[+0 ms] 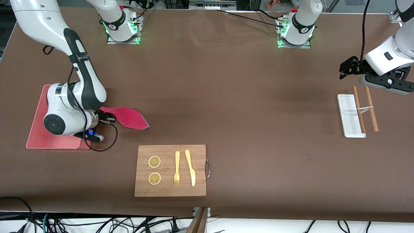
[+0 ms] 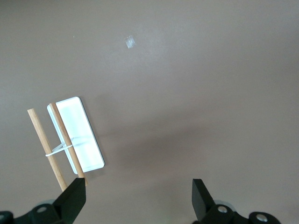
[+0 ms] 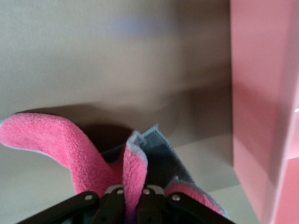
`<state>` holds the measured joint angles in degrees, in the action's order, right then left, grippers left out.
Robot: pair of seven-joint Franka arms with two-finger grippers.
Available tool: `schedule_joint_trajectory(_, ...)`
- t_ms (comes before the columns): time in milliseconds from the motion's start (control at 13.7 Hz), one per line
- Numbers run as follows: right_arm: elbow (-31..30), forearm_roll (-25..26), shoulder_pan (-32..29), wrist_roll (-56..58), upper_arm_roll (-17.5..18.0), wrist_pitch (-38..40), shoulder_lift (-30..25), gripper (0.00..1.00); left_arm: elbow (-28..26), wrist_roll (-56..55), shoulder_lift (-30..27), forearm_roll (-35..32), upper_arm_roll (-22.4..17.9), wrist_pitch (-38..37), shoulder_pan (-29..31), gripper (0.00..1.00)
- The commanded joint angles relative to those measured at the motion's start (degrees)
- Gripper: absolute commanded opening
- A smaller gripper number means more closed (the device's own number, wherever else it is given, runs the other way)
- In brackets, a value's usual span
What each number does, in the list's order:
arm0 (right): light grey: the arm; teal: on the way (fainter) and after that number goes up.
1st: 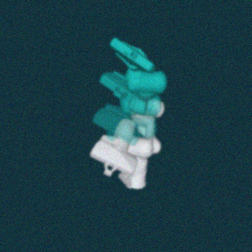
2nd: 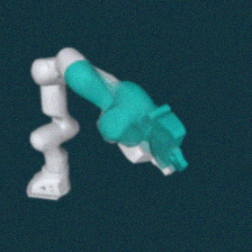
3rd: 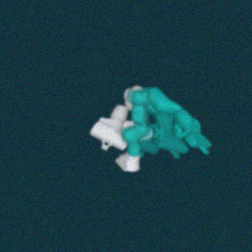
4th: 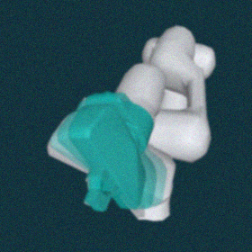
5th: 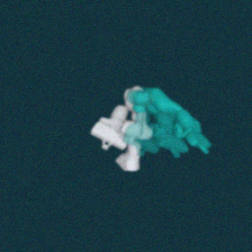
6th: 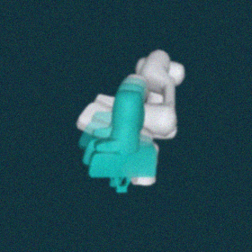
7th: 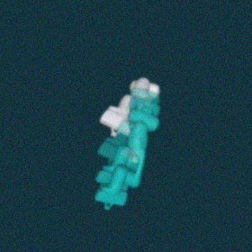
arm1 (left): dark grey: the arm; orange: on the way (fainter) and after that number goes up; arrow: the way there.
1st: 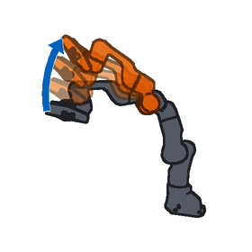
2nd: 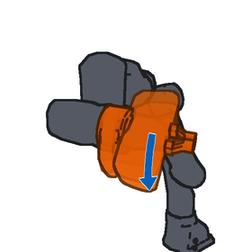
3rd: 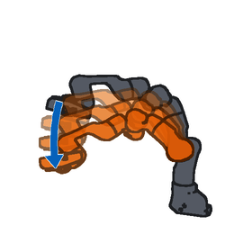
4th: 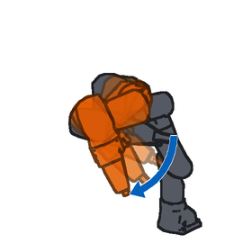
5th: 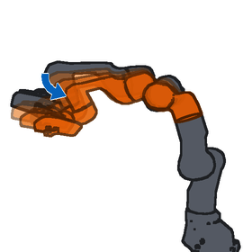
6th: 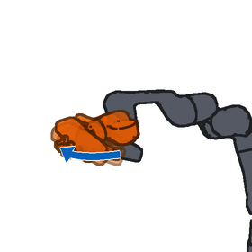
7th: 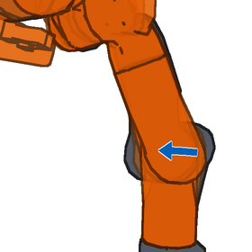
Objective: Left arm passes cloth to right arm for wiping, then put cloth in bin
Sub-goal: 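Wipe the table beside the wooden board with the cloth in the right gripper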
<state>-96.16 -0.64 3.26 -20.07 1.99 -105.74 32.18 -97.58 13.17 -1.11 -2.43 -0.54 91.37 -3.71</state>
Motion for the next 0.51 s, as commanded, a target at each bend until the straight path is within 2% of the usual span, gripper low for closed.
schedule_joint_trajectory(0, 0.53, 1.52, 0.52, -3.20, 2.04, 0.62, -0.10, 0.00, 1.34, 0.45, 1.19, -1.35, 0.45, 0.65, -0.25, 1.00)
schedule_joint_trajectory(437, 0.45, 1.34, 1.92, -25.78, 12.58, -6.57, 2.71, 0.00, 1.61, 0.71, 1.11, -1.43, 0.80, 0.65, -0.78, 1.00)
